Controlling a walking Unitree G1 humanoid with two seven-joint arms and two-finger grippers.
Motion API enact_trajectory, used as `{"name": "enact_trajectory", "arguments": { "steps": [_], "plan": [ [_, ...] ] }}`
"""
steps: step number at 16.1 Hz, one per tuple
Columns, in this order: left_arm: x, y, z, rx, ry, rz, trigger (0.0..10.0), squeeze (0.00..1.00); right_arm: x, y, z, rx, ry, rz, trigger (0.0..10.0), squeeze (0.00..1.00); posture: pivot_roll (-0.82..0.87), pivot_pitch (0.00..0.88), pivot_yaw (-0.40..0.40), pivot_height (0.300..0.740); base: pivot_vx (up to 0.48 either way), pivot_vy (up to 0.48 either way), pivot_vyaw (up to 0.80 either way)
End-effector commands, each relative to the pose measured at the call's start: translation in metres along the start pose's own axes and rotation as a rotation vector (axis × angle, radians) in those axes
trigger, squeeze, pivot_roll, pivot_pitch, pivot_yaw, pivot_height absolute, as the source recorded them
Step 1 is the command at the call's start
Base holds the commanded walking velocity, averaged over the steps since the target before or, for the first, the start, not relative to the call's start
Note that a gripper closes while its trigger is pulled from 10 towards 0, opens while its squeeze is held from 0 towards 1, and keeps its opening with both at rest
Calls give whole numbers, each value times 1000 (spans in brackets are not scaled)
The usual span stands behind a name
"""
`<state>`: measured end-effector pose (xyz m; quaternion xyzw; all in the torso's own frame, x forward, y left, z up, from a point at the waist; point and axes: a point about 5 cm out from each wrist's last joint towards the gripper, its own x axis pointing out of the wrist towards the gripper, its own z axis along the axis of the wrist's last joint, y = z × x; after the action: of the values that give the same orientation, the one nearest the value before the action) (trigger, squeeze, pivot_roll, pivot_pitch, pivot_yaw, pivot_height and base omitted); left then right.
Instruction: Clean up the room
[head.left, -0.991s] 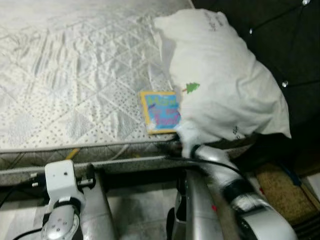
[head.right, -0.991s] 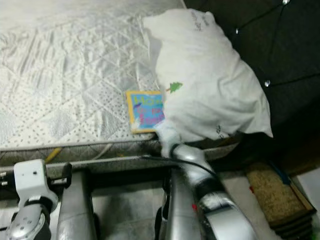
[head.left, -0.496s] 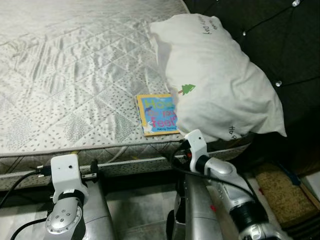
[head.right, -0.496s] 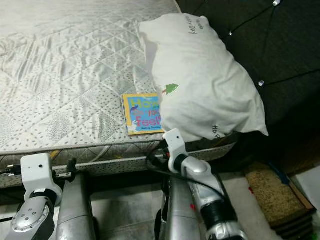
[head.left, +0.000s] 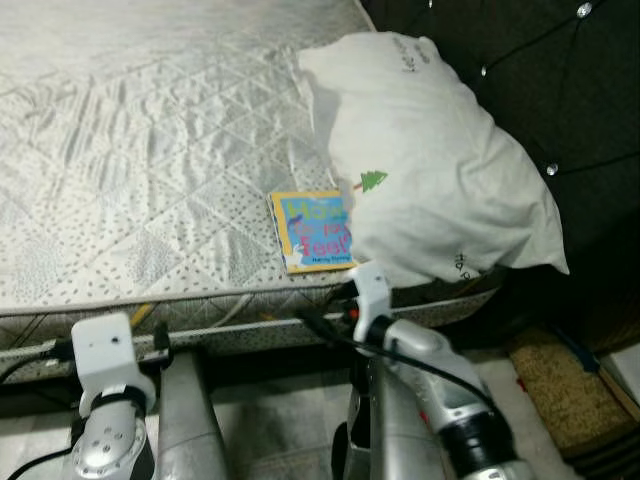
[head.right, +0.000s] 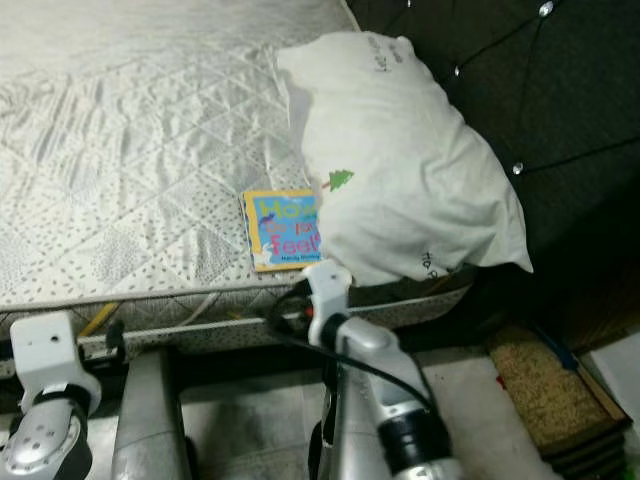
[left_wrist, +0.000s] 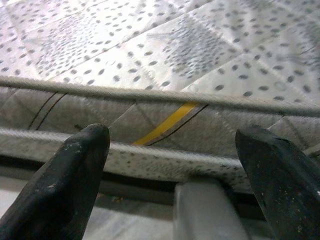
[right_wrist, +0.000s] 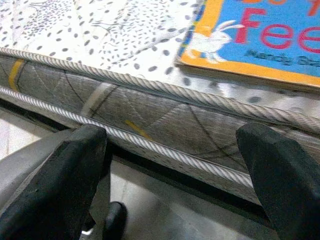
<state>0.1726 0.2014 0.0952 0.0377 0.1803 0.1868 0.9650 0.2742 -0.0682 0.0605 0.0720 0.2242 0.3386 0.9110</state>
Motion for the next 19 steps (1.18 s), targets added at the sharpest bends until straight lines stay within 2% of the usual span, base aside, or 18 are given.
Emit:
{"name": "enact_trajectory", "arguments": {
  "steps": [1, 3, 4, 7, 8, 10, 12, 13, 16, 17, 19],
  "plan": [
    [3, -8, 2, 1, -16, -44, 10000, 0, -1, -11, 13, -29, -75, -84, 10000, 0, 168, 88, -117, 526, 0, 0, 0],
    [16, -25, 8, -7, -34, -133, 10000, 0, -16, -32, 29, -77, -196, -241, 10000, 0, 133, 80, -106, 526, 0, 0, 0],
    [25, -40, 10, 10, -33, -217, 10000, 0, -34, -43, 32, -60, -231, -309, 10000, 0, 90, 73, -95, 526, 0, 0, 0],
    [43, -65, 10, 47, -31, -349, 10000, 0, -74, -58, 23, -85, -253, -454, 10000, 0, 10, 60, -75, 526, 0, 0, 0],
    [53, -80, 9, 53, -18, -429, 10000, 0, -98, -64, 14, -101, -255, -557, 10000, 0, -22, 54, -66, 526, 0, 0, 0],
    [65, -95, 10, 99, -35, -486, 10000, 0, -118, -63, 3, -71, -242, -612, 10000, 0, -61, 51, -52, 526, 0, 0, -484],
    [77, -112, 7, 116, -10, -549, 10000, 0, -128, -55, -2, -70, -228, -618, 10000, 0, -90, 50, -43, 526, 0, 0, -353],
    [84, -120, 4, 151, 12, -567, 10000, 0, -127, -51, -1, -63, -237, -612, 10000, 0, -102, 51, -40, 526, 0, 0, 0],
    [98, -125, 3, 173, 5, -547, 10000, 0, -122, -43, 6, -80, -249, -575, 10000, 0, -110, 51, -42, 526, 0, 0, 0],
    [107, -124, -1, 185, 30, -523, 10000, 0, -126, -40, 6, -90, -237, -549, 10000, 0, -126, 63, -50, 526, 0, 0, 0],
    [111, -124, -3, 187, 44, -513, 10000, 0, -129, -40, 5, -89, -229, -549, 10000, 0, -133, 69, -52, 526, 0, 0, 0]
  ]
}}
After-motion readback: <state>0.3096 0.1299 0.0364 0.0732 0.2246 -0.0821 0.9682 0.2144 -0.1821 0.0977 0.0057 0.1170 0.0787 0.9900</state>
